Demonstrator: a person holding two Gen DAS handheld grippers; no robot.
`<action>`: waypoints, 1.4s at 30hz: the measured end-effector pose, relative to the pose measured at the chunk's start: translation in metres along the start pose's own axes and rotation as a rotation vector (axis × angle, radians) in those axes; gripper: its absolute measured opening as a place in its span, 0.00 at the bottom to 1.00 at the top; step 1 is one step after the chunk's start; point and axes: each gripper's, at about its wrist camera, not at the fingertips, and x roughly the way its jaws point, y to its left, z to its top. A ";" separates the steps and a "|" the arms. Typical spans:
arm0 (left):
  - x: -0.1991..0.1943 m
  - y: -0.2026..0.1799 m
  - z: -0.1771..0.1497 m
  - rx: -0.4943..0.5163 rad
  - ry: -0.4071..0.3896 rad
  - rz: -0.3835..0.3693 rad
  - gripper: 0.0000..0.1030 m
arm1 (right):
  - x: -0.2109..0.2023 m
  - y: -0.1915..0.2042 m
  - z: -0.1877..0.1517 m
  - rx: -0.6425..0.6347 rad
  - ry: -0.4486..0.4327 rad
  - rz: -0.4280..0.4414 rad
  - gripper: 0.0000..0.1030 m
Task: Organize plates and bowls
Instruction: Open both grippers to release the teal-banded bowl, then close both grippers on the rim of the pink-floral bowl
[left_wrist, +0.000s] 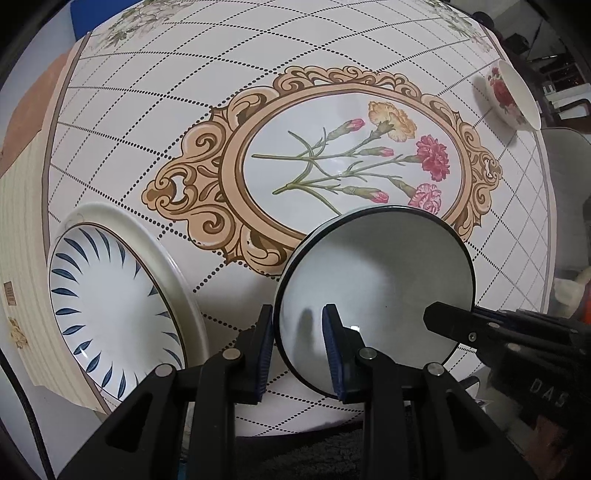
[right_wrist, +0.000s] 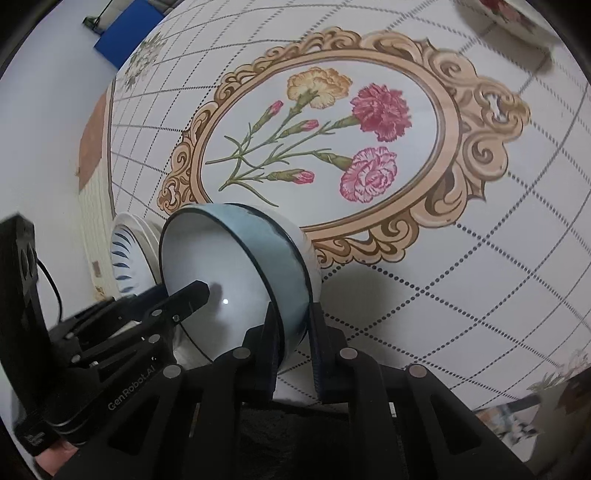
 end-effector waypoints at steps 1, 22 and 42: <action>-0.001 -0.001 -0.001 0.000 -0.002 0.000 0.23 | -0.001 -0.002 0.001 0.005 0.006 0.008 0.15; -0.108 -0.042 0.053 0.006 -0.206 0.093 0.89 | -0.119 -0.049 0.041 -0.020 -0.251 -0.210 1.00; 0.008 -0.232 0.267 0.162 0.003 -0.189 0.53 | -0.178 -0.236 0.225 0.163 -0.266 -0.082 0.56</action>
